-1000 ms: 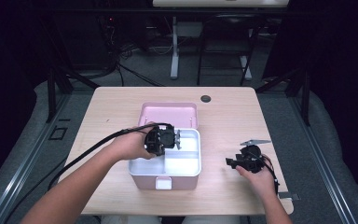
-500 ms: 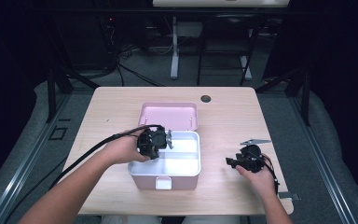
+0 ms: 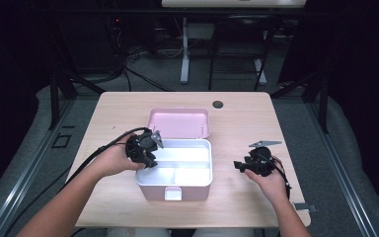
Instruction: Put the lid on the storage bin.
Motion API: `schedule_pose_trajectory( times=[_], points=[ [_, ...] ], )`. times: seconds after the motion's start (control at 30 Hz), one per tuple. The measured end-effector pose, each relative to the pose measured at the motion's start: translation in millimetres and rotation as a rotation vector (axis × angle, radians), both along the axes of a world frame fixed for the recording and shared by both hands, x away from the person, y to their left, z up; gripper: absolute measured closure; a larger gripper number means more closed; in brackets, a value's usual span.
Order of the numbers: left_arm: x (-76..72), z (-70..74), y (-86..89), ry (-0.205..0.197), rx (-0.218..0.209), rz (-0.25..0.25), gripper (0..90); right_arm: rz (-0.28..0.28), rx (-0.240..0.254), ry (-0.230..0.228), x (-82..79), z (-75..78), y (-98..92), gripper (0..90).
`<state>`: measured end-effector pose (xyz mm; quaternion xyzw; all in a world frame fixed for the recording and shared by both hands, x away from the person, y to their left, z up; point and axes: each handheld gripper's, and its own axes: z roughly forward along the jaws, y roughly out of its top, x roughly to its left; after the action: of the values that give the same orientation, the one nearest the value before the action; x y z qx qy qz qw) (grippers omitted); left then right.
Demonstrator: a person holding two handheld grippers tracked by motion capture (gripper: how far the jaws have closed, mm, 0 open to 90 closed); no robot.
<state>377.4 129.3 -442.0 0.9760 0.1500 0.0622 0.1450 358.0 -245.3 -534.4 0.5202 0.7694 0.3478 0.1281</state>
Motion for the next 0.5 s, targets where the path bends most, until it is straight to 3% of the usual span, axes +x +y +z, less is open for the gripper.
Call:
schedule_pose_trajectory(
  times=[0.2, 0.5],
  points=[
    [2.7, -4.6, 10.9, 0.042, -0.111, 0.037, 74.6, 0.019, 0.047, -0.008, 17.6, 22.1, 14.1, 47.5],
    [0.3, -5.4, 12.0, 0.028, -0.119, 0.032, 75.9, -0.004, 0.075, 0.008, 62.0, 50.6, 39.3, 47.3]
  ],
)
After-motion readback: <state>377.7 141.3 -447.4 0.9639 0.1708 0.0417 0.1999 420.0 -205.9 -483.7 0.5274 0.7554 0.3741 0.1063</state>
